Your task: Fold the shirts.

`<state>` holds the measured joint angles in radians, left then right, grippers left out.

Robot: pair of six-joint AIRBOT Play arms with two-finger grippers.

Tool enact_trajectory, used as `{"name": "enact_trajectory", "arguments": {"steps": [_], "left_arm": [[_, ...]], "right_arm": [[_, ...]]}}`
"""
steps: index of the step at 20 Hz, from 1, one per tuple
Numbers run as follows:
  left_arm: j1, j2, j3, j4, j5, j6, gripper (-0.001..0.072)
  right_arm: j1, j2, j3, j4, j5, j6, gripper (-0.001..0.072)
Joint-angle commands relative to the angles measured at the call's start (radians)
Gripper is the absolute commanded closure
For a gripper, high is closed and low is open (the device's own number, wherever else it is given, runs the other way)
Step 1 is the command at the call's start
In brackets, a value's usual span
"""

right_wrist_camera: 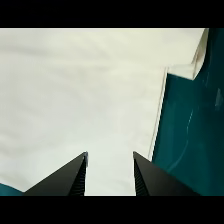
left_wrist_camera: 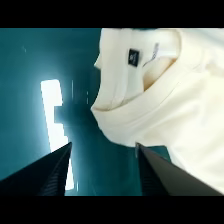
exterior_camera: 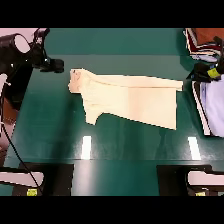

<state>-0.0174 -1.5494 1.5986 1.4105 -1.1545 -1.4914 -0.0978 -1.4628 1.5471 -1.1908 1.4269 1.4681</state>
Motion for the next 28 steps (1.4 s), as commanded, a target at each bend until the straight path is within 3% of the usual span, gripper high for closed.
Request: {"name": "enact_trajectory", "arguments": {"steps": [1,8,11,14,15,17,18,21,24,28], "left_arm": [[0.046,0.002,-0.121,-0.082,-0.017,-0.001,0.0139],[0.047,-0.027,-0.348,-0.269,0.293,0.007,0.014],[0.047,-0.067,-0.347,-0.352,0.367,0.02,0.014],[0.047,-0.092,-0.347,-0.453,0.392,0.086,0.0145],[0.047,-0.092,-0.346,-0.453,0.391,0.086,0.0277],[0.047,-0.09,-0.328,-0.446,0.352,0.087,0.0617],[0.047,-0.084,-0.31,-0.427,0.302,0.097,0.0682],[0.047,0.022,-0.298,-0.309,0.146,0.132,0.0683],[0.047,0.237,-0.396,-0.153,0.067,0.131,0.0684],[0.047,0.539,-0.646,-0.135,-0.085,0.131,0.0682]], "right_arm": [[-0.029,0.135,-0.215,0.014,-0.067,-0.012,0.0366],[-0.021,0.269,-0.416,0.023,-0.101,-0.012,0.0366],[-0.021,0.29,-0.428,0.023,-0.102,-0.011,0.0366],[-0.022,0.292,-0.427,0.022,-0.098,-0.011,0.0366],[-0.021,0.293,-0.427,0.023,-0.096,-0.011,0.0366],[-0.022,0.293,-0.427,0.023,-0.097,-0.011,0.0366],[-0.022,0.293,-0.427,0.022,-0.09,-0.011,0.0366],[-0.04,0.294,-0.427,0.018,-0.038,-0.011,0.0366],[-0.041,0.328,-0.446,0.011,-0.026,-0.011,0.0366],[-0.041,0.452,-0.543,0.011,-0.04,-0.011,0.0367]]}}
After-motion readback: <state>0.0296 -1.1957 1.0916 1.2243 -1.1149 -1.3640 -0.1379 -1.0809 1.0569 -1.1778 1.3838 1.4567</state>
